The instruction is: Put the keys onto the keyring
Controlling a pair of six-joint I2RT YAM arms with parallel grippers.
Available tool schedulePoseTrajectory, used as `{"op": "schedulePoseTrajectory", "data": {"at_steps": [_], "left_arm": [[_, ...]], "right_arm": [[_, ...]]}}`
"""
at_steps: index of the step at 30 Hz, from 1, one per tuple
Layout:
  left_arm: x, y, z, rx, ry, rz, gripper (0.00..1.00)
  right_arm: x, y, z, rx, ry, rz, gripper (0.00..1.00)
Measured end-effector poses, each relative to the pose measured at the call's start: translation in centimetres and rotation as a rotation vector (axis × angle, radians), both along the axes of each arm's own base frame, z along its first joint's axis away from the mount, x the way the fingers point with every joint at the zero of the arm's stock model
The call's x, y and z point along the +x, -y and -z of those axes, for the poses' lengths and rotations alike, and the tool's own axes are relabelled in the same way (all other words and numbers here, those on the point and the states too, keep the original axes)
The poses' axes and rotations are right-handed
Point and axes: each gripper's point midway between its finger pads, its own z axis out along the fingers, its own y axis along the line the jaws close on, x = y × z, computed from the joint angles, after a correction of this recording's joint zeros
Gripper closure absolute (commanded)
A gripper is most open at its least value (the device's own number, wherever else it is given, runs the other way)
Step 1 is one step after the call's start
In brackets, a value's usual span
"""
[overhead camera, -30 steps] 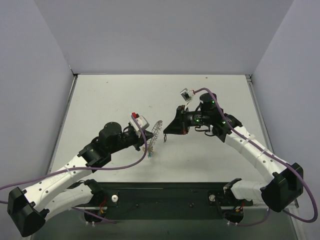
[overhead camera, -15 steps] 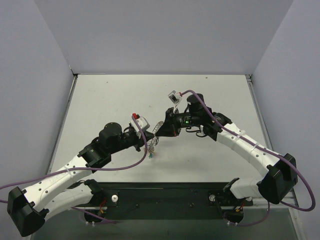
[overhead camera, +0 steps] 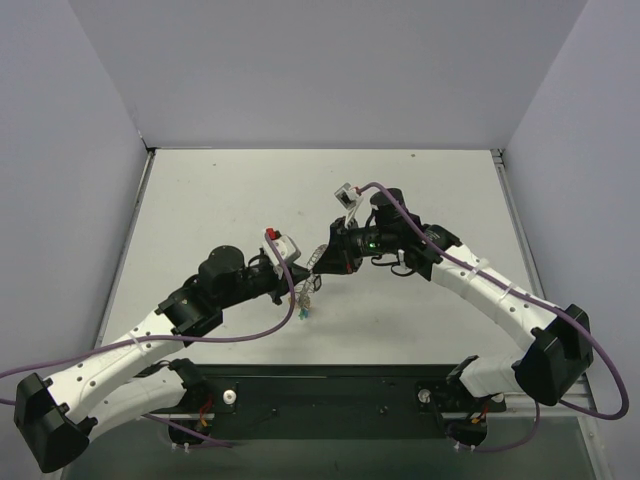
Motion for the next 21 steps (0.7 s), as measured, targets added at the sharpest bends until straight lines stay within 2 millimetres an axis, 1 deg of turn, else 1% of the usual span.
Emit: {"op": "schedulePoseTrajectory", "data": {"at_steps": [21], "left_arm": [[-0.57, -0.04, -0.03, 0.004, 0.003, 0.017, 1.00]], "right_arm": [[-0.01, 0.15, 0.51, -0.024, -0.001, 0.011, 1.00]]}}
